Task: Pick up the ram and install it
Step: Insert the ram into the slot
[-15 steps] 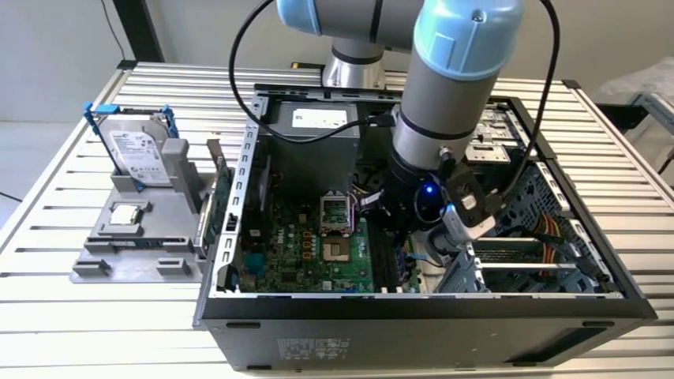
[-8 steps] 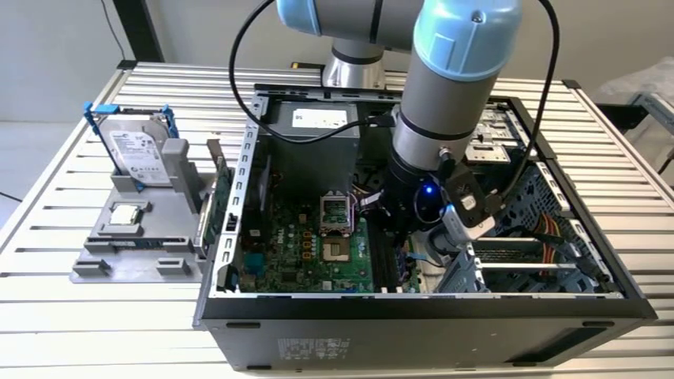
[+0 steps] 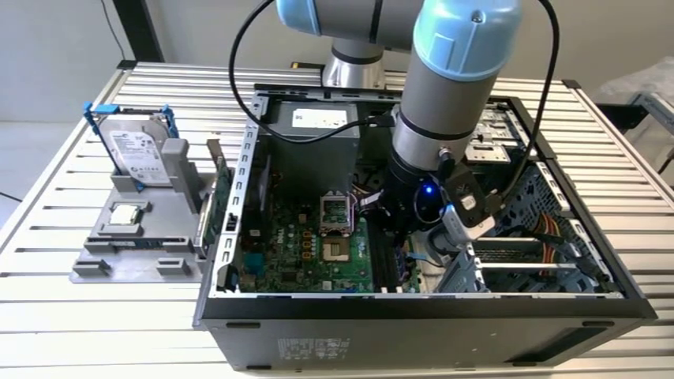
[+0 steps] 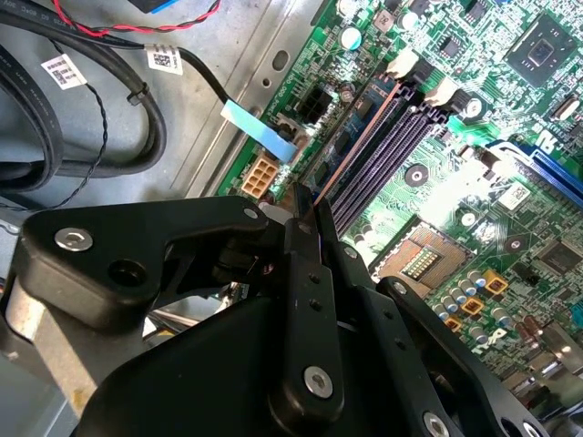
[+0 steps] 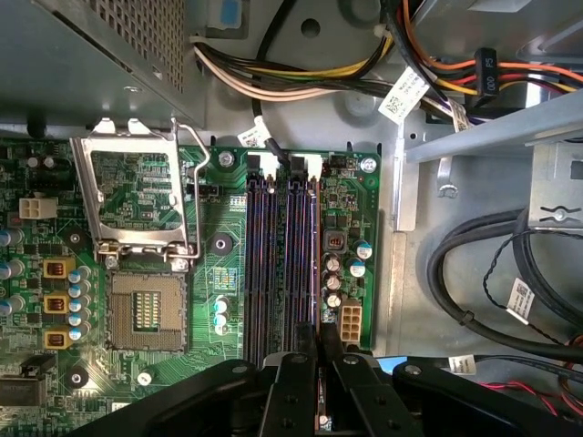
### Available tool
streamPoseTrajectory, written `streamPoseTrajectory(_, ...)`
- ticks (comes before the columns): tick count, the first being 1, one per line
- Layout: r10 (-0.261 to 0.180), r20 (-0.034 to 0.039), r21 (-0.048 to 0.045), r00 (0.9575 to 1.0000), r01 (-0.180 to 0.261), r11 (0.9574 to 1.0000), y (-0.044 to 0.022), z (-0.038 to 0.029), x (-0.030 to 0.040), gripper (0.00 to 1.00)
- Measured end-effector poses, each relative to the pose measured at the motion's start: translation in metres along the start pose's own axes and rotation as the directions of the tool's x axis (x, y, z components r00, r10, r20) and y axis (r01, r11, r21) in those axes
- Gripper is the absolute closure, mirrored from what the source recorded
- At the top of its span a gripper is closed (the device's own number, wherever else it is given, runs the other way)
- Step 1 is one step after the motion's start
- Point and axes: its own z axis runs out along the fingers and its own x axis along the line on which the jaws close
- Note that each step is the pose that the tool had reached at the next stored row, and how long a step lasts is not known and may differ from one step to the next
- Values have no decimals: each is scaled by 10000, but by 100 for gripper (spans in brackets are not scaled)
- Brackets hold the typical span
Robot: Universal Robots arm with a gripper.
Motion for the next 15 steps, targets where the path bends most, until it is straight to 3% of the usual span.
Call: streamPoseTrajectory(15, 49, -1, -3, 10000, -49, 10000, 0, -27, 20, 100)
